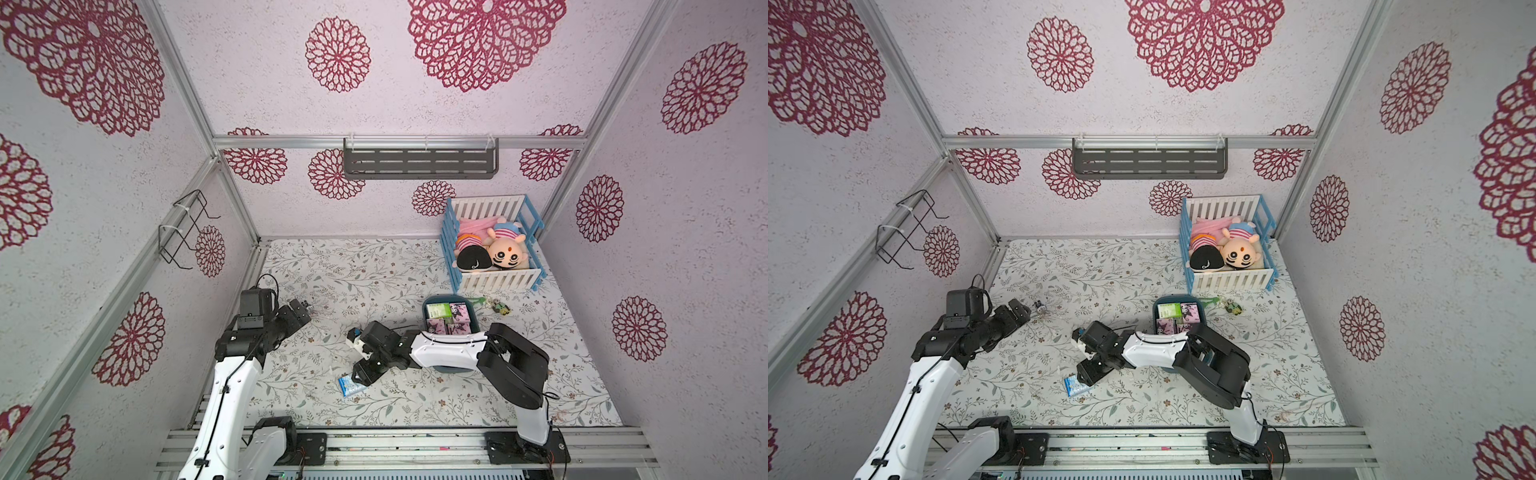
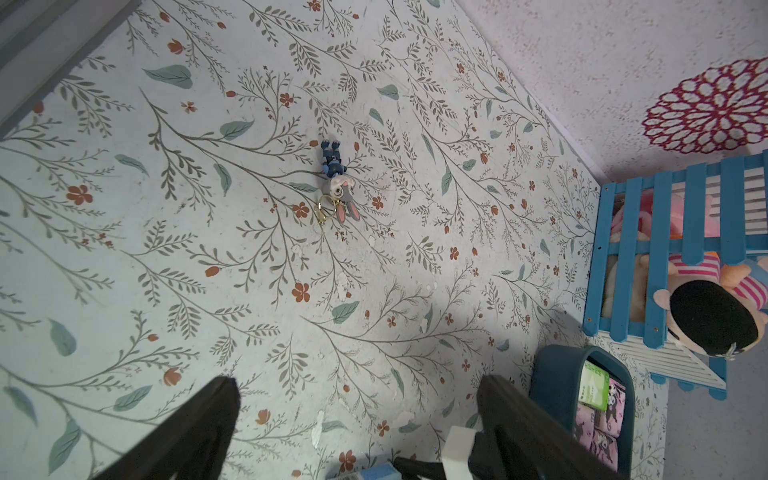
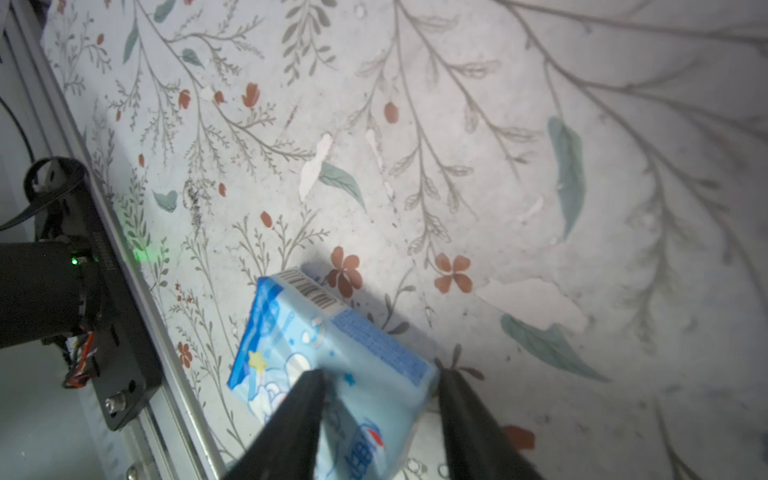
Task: Put the pocket tissues into the storage box
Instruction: Pick up the pocket tissues from the center of the board, then place the pocket tissues in the storage box.
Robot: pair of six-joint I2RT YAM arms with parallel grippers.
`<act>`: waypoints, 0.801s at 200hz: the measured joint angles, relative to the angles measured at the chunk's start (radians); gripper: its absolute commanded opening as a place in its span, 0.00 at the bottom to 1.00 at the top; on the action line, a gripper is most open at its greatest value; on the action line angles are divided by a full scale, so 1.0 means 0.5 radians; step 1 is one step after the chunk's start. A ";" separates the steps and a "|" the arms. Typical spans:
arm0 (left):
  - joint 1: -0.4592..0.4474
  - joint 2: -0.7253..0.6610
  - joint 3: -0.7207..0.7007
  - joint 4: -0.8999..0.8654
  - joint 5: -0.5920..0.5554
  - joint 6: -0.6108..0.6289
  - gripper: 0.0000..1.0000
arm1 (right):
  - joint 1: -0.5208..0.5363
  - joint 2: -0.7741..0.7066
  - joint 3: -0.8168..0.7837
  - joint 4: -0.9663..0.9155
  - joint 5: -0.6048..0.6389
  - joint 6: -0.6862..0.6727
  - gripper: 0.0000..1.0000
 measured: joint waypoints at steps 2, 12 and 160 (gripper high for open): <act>0.001 -0.004 0.000 0.001 -0.002 0.000 0.97 | 0.002 0.000 0.004 -0.002 0.002 -0.018 0.24; 0.002 -0.024 -0.008 0.004 -0.008 -0.007 0.97 | 0.002 0.000 0.020 -0.004 -0.002 -0.011 0.14; -0.413 0.553 0.261 0.337 0.188 -0.141 0.97 | -0.369 -0.890 -0.585 0.201 0.436 0.414 0.00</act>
